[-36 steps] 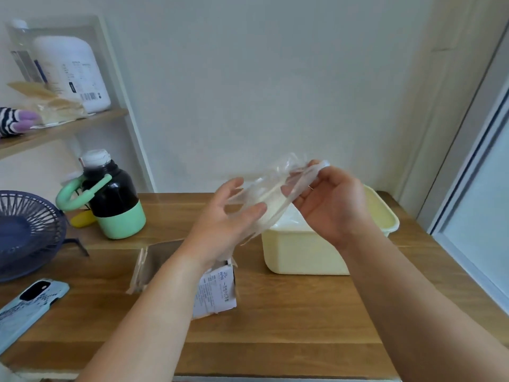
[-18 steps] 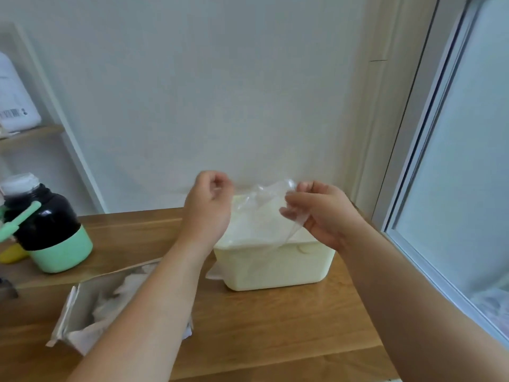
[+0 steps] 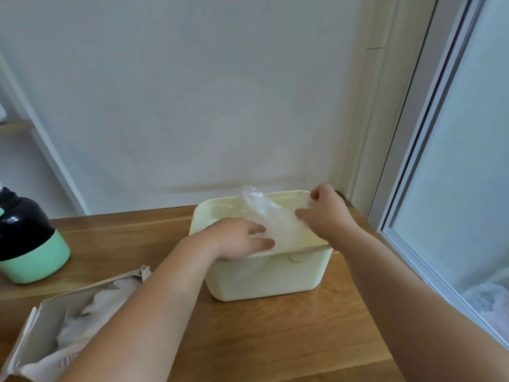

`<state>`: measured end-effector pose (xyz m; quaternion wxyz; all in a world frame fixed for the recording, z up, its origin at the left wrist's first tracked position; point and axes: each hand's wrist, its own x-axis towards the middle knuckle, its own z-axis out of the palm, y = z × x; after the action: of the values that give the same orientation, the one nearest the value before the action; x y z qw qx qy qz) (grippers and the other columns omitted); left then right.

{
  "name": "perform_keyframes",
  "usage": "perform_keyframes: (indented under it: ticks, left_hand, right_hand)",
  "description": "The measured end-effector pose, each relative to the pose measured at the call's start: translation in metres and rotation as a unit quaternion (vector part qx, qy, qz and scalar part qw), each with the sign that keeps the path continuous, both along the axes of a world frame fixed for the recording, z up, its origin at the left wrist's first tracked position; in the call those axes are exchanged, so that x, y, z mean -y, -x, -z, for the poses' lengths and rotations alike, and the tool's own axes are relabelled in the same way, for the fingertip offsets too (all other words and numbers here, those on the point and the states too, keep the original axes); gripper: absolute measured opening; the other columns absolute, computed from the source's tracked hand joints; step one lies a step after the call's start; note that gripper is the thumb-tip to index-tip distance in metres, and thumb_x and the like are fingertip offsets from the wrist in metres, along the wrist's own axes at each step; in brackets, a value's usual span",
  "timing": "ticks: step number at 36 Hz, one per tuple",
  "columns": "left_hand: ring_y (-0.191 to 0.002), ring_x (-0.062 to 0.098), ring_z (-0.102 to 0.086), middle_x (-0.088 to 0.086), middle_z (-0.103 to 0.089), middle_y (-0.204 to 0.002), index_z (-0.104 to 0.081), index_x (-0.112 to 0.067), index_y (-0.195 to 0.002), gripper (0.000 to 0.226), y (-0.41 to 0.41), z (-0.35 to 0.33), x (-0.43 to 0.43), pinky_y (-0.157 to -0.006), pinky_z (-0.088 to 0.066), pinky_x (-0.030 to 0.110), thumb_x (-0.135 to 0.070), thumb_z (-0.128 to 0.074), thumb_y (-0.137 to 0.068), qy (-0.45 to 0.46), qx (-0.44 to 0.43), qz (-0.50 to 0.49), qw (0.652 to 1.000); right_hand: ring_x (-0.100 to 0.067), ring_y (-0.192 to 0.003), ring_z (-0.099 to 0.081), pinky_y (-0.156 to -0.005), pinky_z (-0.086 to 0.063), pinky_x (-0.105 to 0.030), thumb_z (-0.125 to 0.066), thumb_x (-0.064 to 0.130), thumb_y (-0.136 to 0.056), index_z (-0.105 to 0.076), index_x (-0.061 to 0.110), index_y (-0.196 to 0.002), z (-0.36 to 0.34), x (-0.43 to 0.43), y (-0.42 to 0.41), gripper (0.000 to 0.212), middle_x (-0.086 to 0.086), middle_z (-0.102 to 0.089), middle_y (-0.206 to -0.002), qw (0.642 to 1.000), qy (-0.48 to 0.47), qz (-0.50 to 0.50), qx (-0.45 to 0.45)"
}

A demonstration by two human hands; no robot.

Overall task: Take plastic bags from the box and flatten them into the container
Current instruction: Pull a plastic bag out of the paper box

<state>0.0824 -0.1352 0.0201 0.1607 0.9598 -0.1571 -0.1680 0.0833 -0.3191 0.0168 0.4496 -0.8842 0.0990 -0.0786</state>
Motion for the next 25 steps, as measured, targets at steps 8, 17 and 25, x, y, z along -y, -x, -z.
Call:
perform_keyframes:
  ticks: [8, 17, 25]
  left_hand:
    - [-0.14, 0.017, -0.035, -0.012, -0.033, -0.155, -0.029, -0.034, -0.15, 0.076, -0.023, 0.002, 0.007, -0.114, -0.028, 0.037, -0.067, -0.052, -0.086, -0.128, -0.027, 0.016, 0.991]
    - [-0.141, 0.025, -0.022, -0.009, -0.028, -0.154, -0.036, -0.037, -0.145, 0.058, -0.036, 0.02, 0.004, -0.106, -0.027, 0.047, -0.021, -0.053, -0.092, -0.192, 0.04, 0.053, 0.979]
    - [-0.14, 0.027, -0.018, 0.003, -0.021, -0.151, -0.032, -0.032, -0.148, 0.063, -0.036, 0.018, -0.003, -0.109, -0.026, 0.043, -0.017, -0.056, -0.091, -0.19, 0.038, 0.038, 0.98]
  right_hand:
    - [-0.018, -0.117, -0.05, -0.091, -0.037, -0.025, -0.05, 0.009, -0.09, -0.058, 0.028, -0.123, -0.014, -0.001, -0.003, 0.039, 0.007, -0.053, -0.129, 0.904, 0.394, -0.165, 0.018]
    - [-0.023, -0.123, -0.049, -0.1, -0.041, -0.035, -0.072, 0.042, -0.078, -0.046, 0.016, -0.137, 0.009, -0.013, -0.028, 0.07, -0.001, -0.049, -0.137, 0.861, 0.364, -0.26, -0.243]
    - [-0.024, -0.127, -0.045, -0.102, -0.038, -0.036, -0.071, 0.039, -0.079, -0.041, 0.016, -0.14, 0.016, -0.014, -0.032, 0.072, -0.002, -0.045, -0.141, 0.872, 0.335, -0.247, -0.257]
